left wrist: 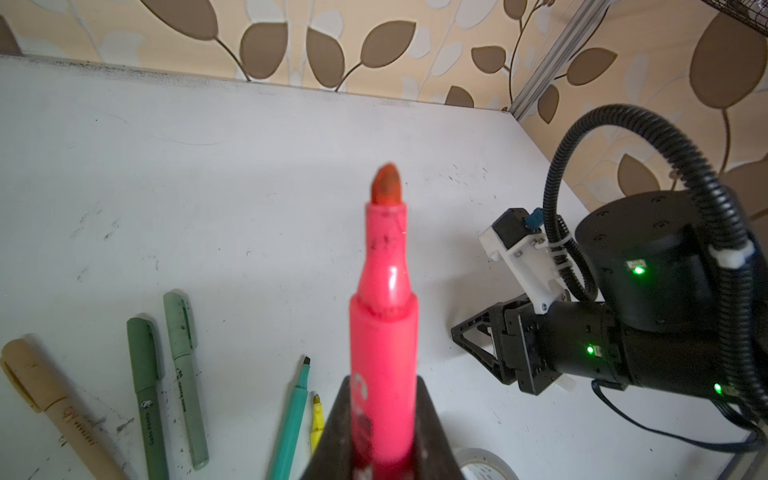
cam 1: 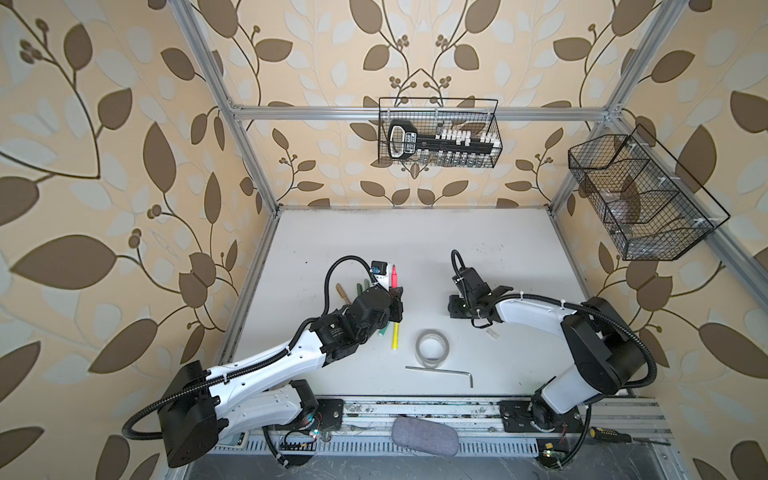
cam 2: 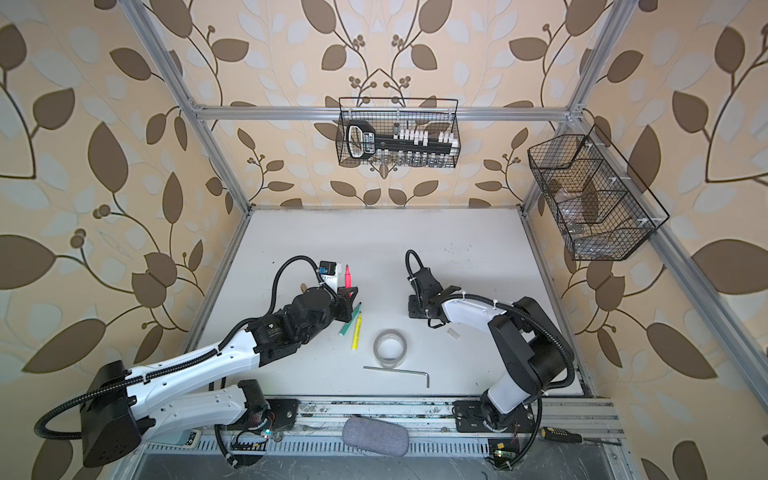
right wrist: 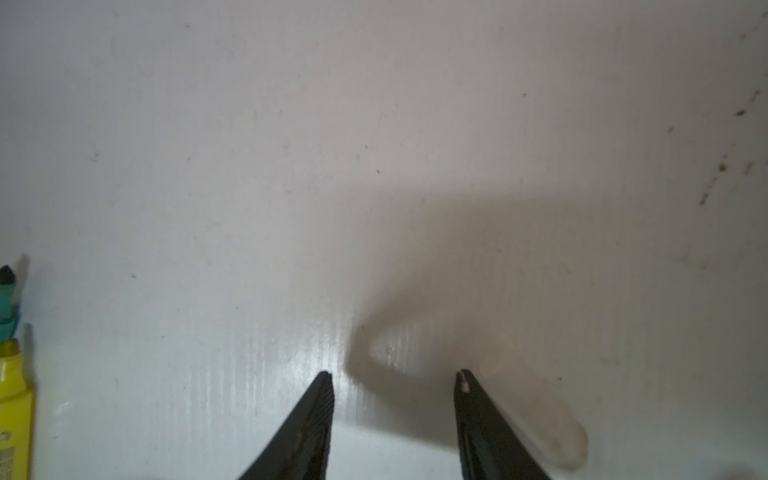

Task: Insert the pens into the pen caps
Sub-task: 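Lower the right gripper over a clear plastic cap and close on it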

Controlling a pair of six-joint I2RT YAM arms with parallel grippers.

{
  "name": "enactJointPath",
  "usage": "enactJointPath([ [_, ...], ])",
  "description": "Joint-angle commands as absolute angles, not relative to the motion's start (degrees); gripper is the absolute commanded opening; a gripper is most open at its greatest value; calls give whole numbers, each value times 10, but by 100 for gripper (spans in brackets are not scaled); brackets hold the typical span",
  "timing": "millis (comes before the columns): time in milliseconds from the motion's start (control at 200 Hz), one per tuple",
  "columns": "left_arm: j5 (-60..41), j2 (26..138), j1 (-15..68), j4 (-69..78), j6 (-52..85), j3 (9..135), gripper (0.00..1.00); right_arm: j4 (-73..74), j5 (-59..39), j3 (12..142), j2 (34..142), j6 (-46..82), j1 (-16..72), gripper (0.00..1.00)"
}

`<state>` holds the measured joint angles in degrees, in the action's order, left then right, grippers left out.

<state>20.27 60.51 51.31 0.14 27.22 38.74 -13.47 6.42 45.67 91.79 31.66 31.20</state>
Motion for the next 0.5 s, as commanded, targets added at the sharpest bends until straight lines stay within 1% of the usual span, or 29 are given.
enactJointPath([
  [0,221,595,512,2,271,416,0,-141,75,466,906,305,308,48],
  [185,217,596,511,1,271,417,0,-159,103,460,840,290,302,51],
  [325,210,591,512,3,269,414,0,-162,90,439,797,288,265,53],
  [495,205,587,511,4,269,412,0,-179,86,430,802,294,223,56],
])
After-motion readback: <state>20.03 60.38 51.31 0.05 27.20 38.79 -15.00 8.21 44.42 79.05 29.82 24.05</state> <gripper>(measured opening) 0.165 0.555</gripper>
